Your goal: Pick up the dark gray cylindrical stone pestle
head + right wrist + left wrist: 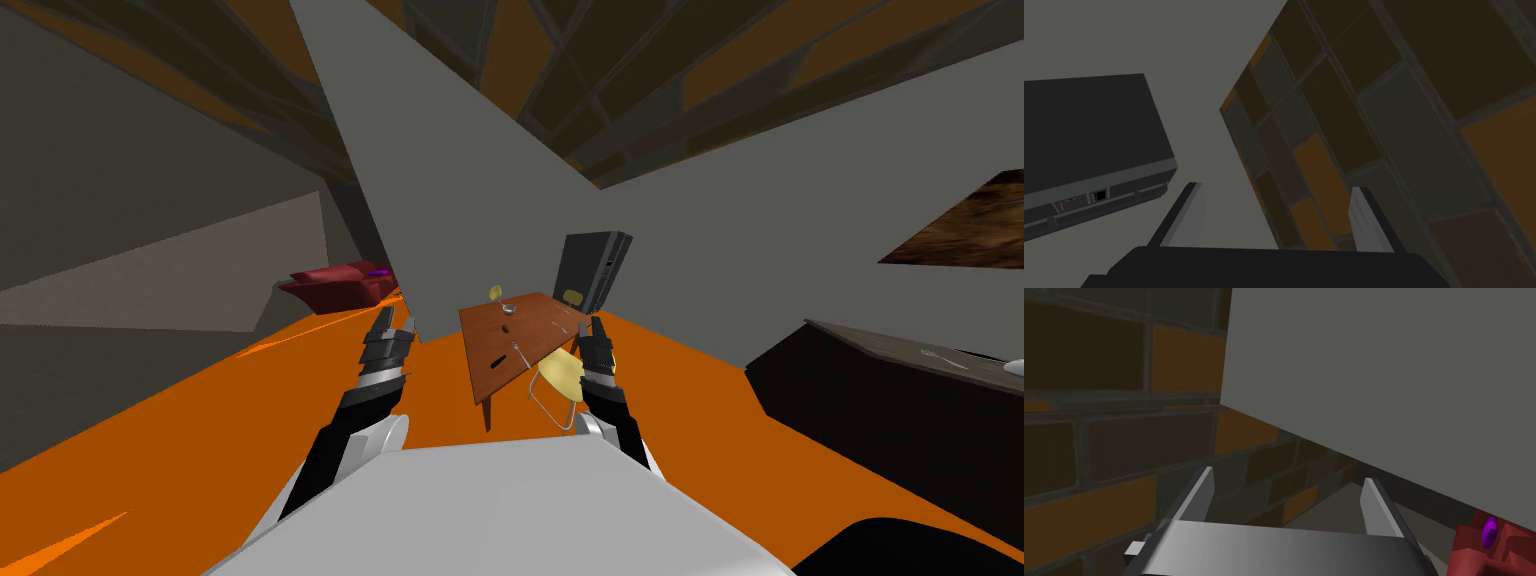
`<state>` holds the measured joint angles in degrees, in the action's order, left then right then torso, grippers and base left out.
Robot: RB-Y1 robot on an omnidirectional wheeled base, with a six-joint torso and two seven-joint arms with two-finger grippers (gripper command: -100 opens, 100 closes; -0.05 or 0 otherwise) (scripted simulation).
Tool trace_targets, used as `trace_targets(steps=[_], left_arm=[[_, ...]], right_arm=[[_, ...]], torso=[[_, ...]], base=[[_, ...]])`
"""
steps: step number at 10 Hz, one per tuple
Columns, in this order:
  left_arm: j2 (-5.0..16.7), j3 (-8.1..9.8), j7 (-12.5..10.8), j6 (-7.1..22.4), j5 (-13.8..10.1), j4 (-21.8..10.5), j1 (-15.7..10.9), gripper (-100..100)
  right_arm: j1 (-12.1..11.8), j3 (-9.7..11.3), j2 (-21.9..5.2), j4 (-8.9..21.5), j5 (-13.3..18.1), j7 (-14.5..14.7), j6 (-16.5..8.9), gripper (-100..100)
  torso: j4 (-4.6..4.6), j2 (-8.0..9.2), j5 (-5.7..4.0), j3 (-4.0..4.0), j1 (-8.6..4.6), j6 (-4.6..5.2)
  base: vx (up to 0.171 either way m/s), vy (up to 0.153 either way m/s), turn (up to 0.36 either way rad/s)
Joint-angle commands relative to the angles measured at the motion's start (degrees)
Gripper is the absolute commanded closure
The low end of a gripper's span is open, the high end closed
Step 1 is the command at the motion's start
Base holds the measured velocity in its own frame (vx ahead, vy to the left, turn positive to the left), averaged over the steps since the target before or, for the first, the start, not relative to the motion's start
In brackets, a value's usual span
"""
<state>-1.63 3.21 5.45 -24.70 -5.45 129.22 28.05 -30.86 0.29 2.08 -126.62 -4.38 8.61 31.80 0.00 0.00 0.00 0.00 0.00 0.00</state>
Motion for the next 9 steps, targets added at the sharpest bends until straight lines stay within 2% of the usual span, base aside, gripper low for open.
trace_targets(steps=[1,5,6,9], left_arm=[[2.4,0.11,-0.3,0.9,-0.1,-0.6,-0.1,-100],[8.6,0.67,-2.3,5.8,-0.5,-4.4,-0.7,-100],[8.6,0.67,-2.3,5.8,-0.5,-4.4,-0.7,-100],[12.0,1.29,-4.6,11.4,-1.1,-8.5,-1.3,-100]], right_arm=[[0.0,0.0,0.0,0.0,0.0,0.0,0.0,0],[0.0,0.0,0.0,0.0,0.0,0.0,0.0,0],[0.0,0.0,0.0,0.0,0.0,0.0,0.0,0],[0.0,0.0,0.0,0.0,0.0,0.0,0.0,0]], torso=[[0.0,0.0,0.0,0.0,0.0,0.0],[0.01,0.08,0.0,0.04,-0.01,0.01],[0.02,0.09,0.0,0.05,-0.03,0.01],[0.01,0.07,-0.01,0.04,-0.07,0.01]], base=[[-0.005,-0.006,-0.034],[-0.021,-0.012,-0.063],[-0.017,-0.012,-0.035],[-0.023,-0.02,-0.096]])
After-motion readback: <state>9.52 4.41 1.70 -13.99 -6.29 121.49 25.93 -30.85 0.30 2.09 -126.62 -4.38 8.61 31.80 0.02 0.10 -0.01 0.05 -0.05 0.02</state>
